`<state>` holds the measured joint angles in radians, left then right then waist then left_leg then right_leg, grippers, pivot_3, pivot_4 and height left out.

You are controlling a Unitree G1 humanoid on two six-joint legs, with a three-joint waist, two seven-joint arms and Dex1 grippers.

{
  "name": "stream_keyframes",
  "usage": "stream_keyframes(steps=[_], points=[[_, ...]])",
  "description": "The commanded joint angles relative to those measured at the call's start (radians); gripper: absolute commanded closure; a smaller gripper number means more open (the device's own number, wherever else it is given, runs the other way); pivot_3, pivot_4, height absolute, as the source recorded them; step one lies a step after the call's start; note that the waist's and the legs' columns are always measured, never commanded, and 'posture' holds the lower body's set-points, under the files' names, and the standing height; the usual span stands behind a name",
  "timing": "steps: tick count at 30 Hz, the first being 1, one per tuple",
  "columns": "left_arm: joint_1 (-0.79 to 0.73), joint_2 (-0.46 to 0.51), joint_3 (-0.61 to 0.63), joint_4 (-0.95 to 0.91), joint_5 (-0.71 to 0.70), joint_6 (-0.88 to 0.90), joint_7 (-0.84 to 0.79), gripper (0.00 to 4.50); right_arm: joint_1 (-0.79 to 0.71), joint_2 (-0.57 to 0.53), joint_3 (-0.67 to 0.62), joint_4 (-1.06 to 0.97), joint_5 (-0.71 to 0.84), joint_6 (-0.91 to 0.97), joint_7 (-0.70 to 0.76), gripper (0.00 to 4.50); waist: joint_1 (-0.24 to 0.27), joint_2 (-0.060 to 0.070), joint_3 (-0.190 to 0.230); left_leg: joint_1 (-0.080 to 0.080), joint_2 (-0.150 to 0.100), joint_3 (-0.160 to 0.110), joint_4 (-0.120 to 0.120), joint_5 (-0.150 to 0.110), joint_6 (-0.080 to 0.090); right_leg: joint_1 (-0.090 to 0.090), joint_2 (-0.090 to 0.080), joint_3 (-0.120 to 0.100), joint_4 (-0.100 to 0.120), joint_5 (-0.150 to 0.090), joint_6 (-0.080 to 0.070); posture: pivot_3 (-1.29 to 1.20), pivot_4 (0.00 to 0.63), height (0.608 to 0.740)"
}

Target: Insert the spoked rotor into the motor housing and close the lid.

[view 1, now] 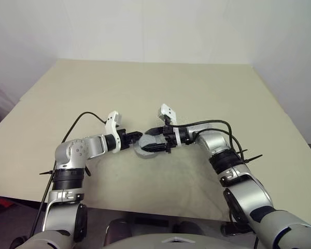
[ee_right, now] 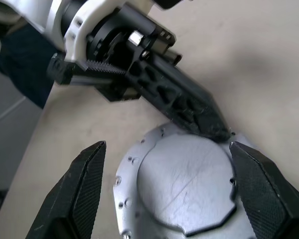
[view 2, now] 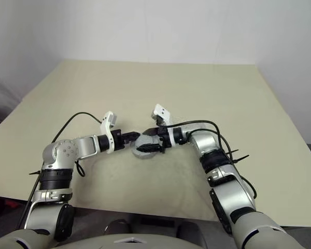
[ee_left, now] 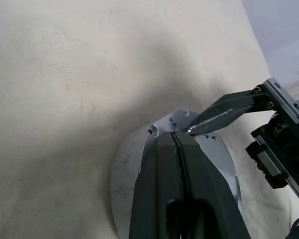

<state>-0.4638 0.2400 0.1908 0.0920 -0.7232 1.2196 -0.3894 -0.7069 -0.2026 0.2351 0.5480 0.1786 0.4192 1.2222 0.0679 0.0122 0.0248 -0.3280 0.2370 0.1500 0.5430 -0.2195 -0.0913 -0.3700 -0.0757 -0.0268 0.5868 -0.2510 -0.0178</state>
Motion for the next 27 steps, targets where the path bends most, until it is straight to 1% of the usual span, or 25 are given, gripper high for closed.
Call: stream_keyframes(steps=[1,6,9,14,16,19,27], points=[[0.02,0.009,-0.033,0.036,0.032,0.028,0.01,4.5,-0.052,0.027,-0.062,0.031,0.032,0.019,-0.072,0.03,0.0,0.0,0.002,0.0,0.0,0.0,0.0,0.0,0.0,0.0,0.0,0.0,0.0,0.0,0.0,0.0,0.0,0.74],[0.018,0.01,-0.036,0.037,0.033,0.028,0.002,4.5,-0.102,0.055,-0.124,0.085,0.061,0.054,-0.139,0.03,0.001,-0.001,0.003,-0.001,0.0,0.0,0.002,0.0,0.0,0.0,0.0,0.0,0.001,0.0,0.0,0.0,0.0,0.74],[0.02,0.011,-0.039,0.035,0.033,0.027,-0.004,4.5,-0.12,0.064,-0.15,0.107,0.069,0.073,-0.165,0.03,0.001,-0.001,0.003,-0.001,0.0,-0.001,0.002,0.0,0.0,0.0,0.0,0.0,0.002,0.002,0.003,0.0,0.0,0.74],[0.02,0.014,-0.045,0.033,0.035,0.024,-0.012,4.5,-0.179,0.059,-0.206,0.159,0.098,0.181,-0.228,0.03,0.001,0.0,0.003,-0.002,0.0,-0.001,0.003,0.001,0.0,0.0,0.0,0.0,0.002,0.002,0.003,0.0,0.0,0.74],[0.018,0.016,-0.048,0.035,0.037,0.022,-0.015,4.5,-0.205,0.04,-0.214,0.168,0.101,0.264,-0.239,0.03,0.002,0.0,0.003,-0.002,0.0,-0.001,0.003,0.001,0.001,0.0,0.0,-0.001,0.002,0.002,0.003,0.0,0.0,0.74],[0.016,0.018,-0.053,0.038,0.04,0.017,-0.019,4.5,-0.231,-0.02,-0.201,0.136,0.117,0.427,-0.201,0.03,0.004,0.0,0.003,-0.003,0.0,-0.001,0.003,0.002,0.002,0.0,0.0,-0.001,0.002,0.002,0.004,0.0,0.0,0.74],[0.026,0.021,-0.064,0.037,0.042,0.002,-0.025,4.5,-0.238,-0.193,-0.132,0.027,0.143,0.673,-0.097,0.03,0.016,0.0,0.003,-0.004,0.001,-0.002,0.01,0.002,0.003,0.0,0.0,-0.001,0.005,0.003,0.004,0.0,0.0,0.74]])
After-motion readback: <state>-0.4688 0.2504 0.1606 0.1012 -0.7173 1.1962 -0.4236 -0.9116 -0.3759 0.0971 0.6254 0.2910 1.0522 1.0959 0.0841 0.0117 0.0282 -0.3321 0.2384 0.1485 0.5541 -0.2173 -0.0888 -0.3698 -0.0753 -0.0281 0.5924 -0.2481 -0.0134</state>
